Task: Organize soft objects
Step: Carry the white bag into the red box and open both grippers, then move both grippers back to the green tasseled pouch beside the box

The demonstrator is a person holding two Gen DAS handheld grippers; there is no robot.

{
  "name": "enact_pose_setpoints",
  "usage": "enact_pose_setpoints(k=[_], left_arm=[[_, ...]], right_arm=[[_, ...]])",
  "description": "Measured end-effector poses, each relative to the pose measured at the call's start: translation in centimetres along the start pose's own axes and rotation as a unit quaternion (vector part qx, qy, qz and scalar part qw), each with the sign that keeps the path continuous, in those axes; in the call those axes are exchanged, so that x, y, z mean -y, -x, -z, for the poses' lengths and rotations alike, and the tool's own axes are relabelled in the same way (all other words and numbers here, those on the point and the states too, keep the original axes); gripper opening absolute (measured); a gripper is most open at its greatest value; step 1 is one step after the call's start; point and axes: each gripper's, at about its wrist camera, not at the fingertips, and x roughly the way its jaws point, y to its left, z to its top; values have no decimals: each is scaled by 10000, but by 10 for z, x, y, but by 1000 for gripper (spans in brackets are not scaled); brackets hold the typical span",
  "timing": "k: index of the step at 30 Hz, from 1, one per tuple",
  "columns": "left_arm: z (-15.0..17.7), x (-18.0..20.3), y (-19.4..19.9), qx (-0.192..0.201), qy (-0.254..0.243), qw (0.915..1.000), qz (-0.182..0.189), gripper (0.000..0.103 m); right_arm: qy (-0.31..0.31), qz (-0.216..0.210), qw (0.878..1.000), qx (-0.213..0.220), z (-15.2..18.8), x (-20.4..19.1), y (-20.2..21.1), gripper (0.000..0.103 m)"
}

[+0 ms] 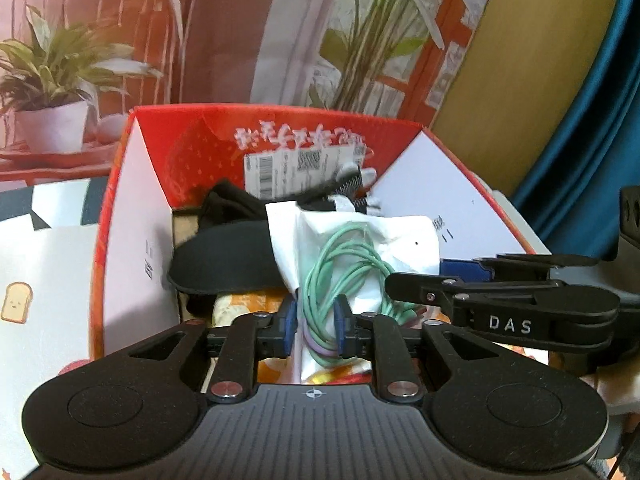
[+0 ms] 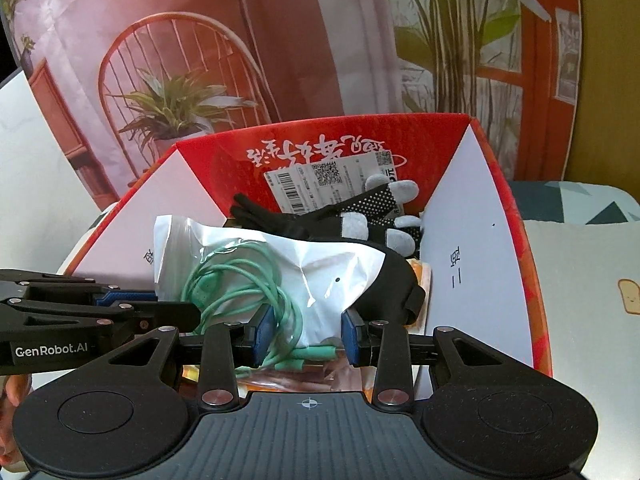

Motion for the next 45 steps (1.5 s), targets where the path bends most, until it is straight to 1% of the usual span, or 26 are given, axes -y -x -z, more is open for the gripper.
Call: enact_pose_setpoints(k=[2, 3, 8, 11, 14, 17, 21, 28, 33, 40, 45], left_arm=[[-1, 1, 6, 142, -26, 9999, -78, 44], [-1, 2, 8, 216, -35, 9997, -94, 45], [0, 9, 30, 576, -242, 9979, -175, 46], [5, 15, 44, 754, -361, 9962, -259, 46], [14, 19, 60, 910, -377, 9947, -289, 46], [26, 22, 73, 988, -314, 9941, -334, 46], [44, 22, 84, 996, -183, 9940, -408, 46], [79, 20, 96, 818, -9, 9959, -382, 46], [102, 18, 95, 611, 178, 9975, -295, 46], [133, 17, 88, 324, 460, 9984, -107, 45], [144, 13, 84, 223, 754, 9969, 50, 45]], right_arm=[[84, 142, 9998, 116, 0, -3, 3, 38], [169, 243, 9993, 208, 0, -4, 6, 39], [398, 410, 9958, 722, 3, -6, 25, 41], [474, 405, 9929, 1014, 7, -7, 39, 41], [553, 366, 9895, 1283, 15, -9, 53, 41], [630, 315, 9865, 1478, 26, -12, 66, 41], [731, 245, 9837, 1622, 41, -18, 79, 41], [934, 149, 9811, 1687, 66, -31, 96, 41], [869, 67, 9838, 1569, 85, -35, 99, 41], [736, -26, 9907, 1143, 123, -40, 92, 41], [726, -114, 9944, 764, 153, -44, 86, 41]])
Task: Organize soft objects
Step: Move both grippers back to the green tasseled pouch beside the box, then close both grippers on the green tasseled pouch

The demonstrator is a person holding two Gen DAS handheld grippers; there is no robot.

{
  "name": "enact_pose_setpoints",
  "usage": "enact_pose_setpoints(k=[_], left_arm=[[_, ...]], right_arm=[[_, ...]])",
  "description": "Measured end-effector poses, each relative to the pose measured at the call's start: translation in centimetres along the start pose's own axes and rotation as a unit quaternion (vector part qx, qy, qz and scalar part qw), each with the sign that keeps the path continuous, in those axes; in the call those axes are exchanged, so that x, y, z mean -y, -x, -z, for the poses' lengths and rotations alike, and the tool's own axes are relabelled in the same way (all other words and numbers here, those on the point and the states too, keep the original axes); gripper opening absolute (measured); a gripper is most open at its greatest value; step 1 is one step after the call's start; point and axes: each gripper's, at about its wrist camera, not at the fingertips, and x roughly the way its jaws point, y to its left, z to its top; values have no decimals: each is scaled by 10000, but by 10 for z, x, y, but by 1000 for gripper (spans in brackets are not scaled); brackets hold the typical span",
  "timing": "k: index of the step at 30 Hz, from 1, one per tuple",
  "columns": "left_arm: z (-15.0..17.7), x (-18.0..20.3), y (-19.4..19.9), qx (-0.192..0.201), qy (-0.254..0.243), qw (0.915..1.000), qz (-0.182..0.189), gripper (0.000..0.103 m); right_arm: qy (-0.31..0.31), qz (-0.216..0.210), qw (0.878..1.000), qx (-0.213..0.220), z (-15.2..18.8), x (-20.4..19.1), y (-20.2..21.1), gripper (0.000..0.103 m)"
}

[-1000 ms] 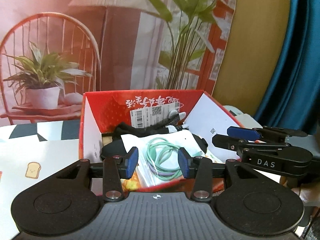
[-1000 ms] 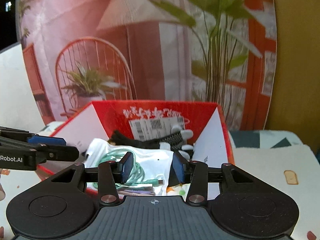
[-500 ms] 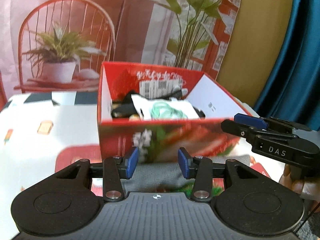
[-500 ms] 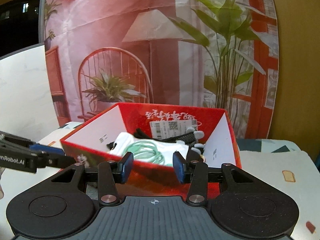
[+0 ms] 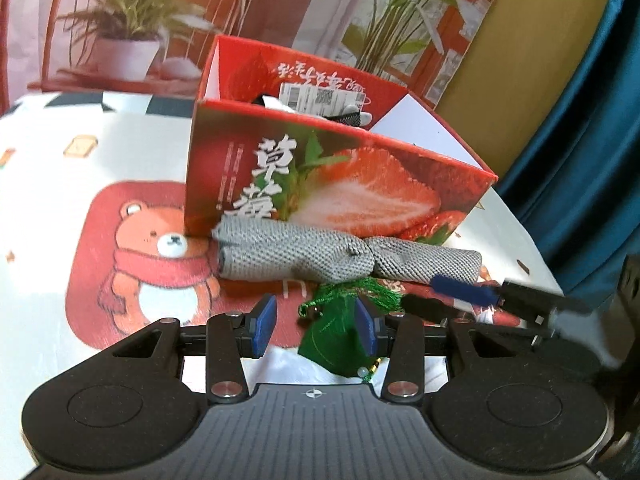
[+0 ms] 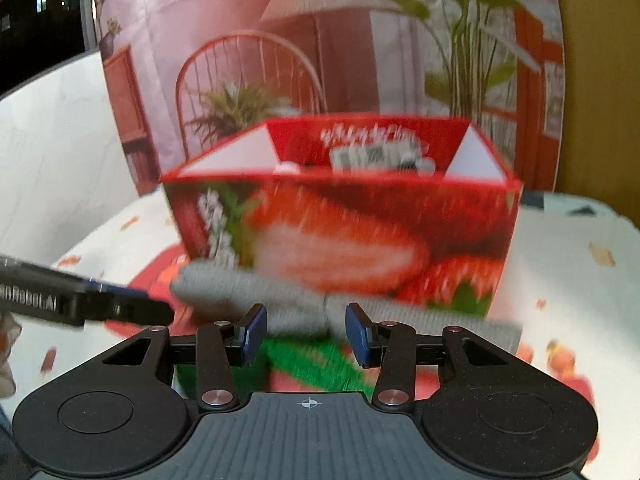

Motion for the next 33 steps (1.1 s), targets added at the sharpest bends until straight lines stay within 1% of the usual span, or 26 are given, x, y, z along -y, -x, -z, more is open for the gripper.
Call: enact_pose_setpoints(k=[5, 8, 15, 16, 17, 18, 22, 29, 33], left_arm=[[4, -2, -1, -9, 153, 9998, 135, 44], [5, 1, -6, -73, 123, 9998, 98, 44], [8, 1, -18, -225, 228, 9991, 293, 44], [9, 0, -19, -232, 246, 9989, 314, 43], [9, 0, -20, -237, 258, 9987, 358, 37], [10, 0, -21, -242, 253, 9986, 389, 35], [9, -2, -24, -243, 291, 9983, 442, 30], [8, -8, -30, -293, 484, 9972, 495, 29], [6, -10, -35, -316, 581, 9966, 498, 29]], right_arm=[[77, -189, 9995, -237, 15, -12, -4, 41], [116, -280, 9991, -291, 18, -17, -5, 42], [117, -472, 9983, -320, 18, -19, -9, 48], [109, -484, 9982, -331, 18, -19, -10, 49], [98, -496, 9981, -338, 19, -18, -10, 50], [88, -511, 9981, -342, 19, -18, -11, 50], [85, -591, 9974, -393, 20, -18, -14, 52], [116, -716, 9961, -508, 21, -23, -24, 53], [118, -790, 9953, -553, 20, -23, -32, 55]])
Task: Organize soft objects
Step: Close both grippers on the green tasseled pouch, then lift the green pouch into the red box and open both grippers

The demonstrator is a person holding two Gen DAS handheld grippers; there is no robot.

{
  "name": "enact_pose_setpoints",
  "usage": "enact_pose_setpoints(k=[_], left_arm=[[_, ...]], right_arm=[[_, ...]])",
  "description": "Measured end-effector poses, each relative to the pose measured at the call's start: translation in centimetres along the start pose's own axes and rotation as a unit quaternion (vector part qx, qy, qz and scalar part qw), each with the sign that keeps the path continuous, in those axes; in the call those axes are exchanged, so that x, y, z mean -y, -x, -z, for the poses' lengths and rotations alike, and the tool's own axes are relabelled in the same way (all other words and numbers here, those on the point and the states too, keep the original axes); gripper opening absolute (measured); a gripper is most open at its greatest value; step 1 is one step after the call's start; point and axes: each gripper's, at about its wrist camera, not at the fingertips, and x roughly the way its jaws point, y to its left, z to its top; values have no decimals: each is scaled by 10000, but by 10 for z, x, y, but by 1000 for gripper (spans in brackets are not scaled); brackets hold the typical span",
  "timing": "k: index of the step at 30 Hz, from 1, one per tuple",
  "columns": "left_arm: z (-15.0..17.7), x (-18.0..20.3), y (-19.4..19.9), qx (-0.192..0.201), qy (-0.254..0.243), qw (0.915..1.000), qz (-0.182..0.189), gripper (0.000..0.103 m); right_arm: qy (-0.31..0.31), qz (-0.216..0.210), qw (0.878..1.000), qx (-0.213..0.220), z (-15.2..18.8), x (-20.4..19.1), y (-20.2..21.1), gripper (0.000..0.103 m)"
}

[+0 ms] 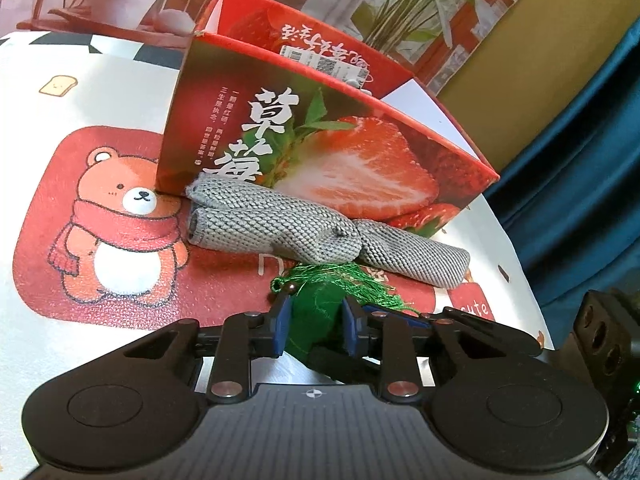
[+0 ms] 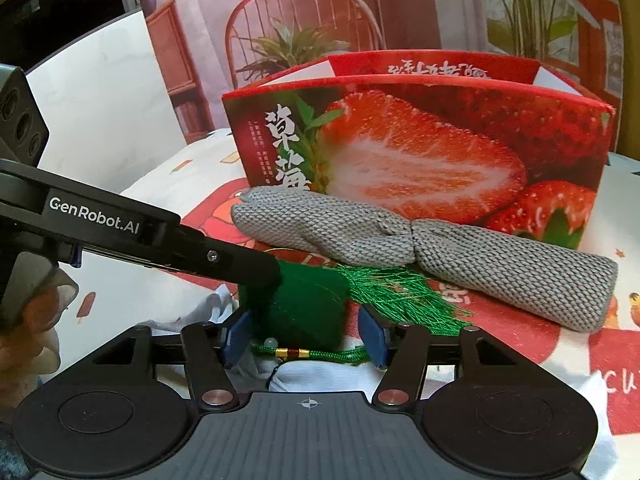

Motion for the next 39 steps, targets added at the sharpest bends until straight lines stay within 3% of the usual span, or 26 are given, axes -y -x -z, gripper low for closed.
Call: enact_pose_setpoints(k=[9, 15, 24, 39], left_arm=[[-4, -4, -7, -81, 133, 9998, 86, 33], [-10, 4, 0, -39, -24, 9998, 199, 33], [-45, 38, 40, 768, -440, 9951, 443, 33], [-135, 95, 101, 2076, -1150, 9695, 616, 33]], right_arm=[[-297, -280, 9991, -113, -4, 6, -15, 57], [-427, -282, 9987, -84, -8, 9, -9, 52], [-73, -257, 9975, 656, -46, 7, 28, 52], [691, -175, 9793, 1896, -172, 5, 76, 52]])
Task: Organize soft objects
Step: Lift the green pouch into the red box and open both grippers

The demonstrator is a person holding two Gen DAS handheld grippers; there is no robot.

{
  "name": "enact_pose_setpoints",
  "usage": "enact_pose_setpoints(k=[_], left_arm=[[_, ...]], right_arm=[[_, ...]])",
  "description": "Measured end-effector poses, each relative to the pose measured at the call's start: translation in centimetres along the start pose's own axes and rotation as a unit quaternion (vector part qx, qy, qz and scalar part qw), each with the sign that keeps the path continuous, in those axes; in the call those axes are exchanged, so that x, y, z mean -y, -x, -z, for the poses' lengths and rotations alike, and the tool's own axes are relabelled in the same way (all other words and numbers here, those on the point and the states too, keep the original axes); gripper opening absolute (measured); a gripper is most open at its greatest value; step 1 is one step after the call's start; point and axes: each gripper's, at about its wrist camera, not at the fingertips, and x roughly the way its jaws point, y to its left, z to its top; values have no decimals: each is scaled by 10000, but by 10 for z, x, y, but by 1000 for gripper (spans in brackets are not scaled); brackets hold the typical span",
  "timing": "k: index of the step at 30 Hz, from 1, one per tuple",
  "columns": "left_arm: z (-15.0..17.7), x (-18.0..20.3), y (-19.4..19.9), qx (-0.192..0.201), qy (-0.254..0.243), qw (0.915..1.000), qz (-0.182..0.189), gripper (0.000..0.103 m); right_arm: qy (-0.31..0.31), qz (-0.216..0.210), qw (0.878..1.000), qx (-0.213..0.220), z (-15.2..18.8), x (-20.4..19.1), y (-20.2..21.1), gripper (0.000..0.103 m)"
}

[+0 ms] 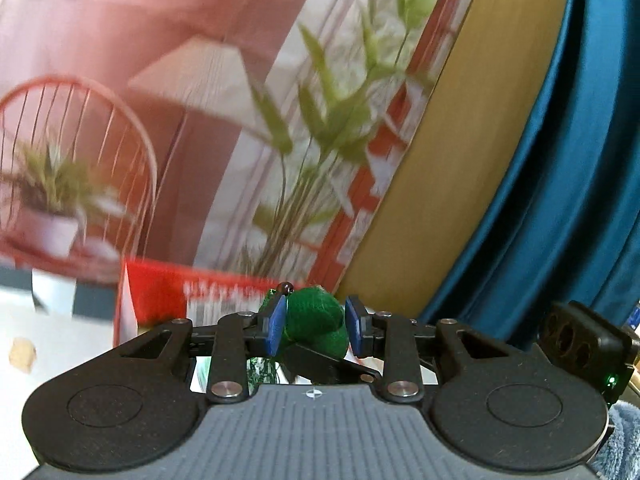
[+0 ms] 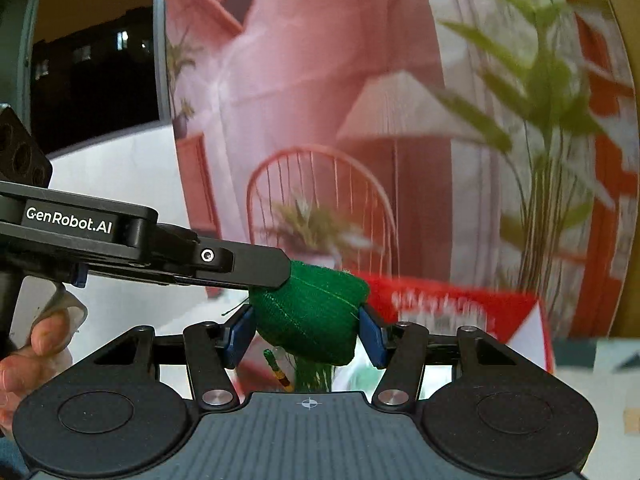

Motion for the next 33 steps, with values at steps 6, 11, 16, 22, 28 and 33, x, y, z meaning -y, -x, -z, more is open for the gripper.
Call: enact_pose_setpoints(k=[6, 11, 16, 22, 28, 33], left_arm=[[-36, 2, 1, 355, -231, 9991, -48, 33], [-38, -14, -9, 238, -184, 9993, -232, 33], [-25, -47, -32, -179, 82, 9988, -447, 33], [4, -82, -60, -734, 301, 9951, -588, 33], [26, -100, -80, -1152, 426, 9900, -690, 33], [34, -104, -87, -1281, 264, 9877, -861, 33]], right_arm=[[630, 120, 9971, 405, -44, -4, -16, 52], [757, 63, 9958, 515, -54, -5, -39, 52], [759, 8, 9970, 115, -35, -3, -74, 52], [565, -29, 9970, -530, 0, 2, -111, 52], [282, -87, 9938, -1075, 34, 11, -132, 52], [108, -163, 9909, -1330, 49, 17, -139, 52]])
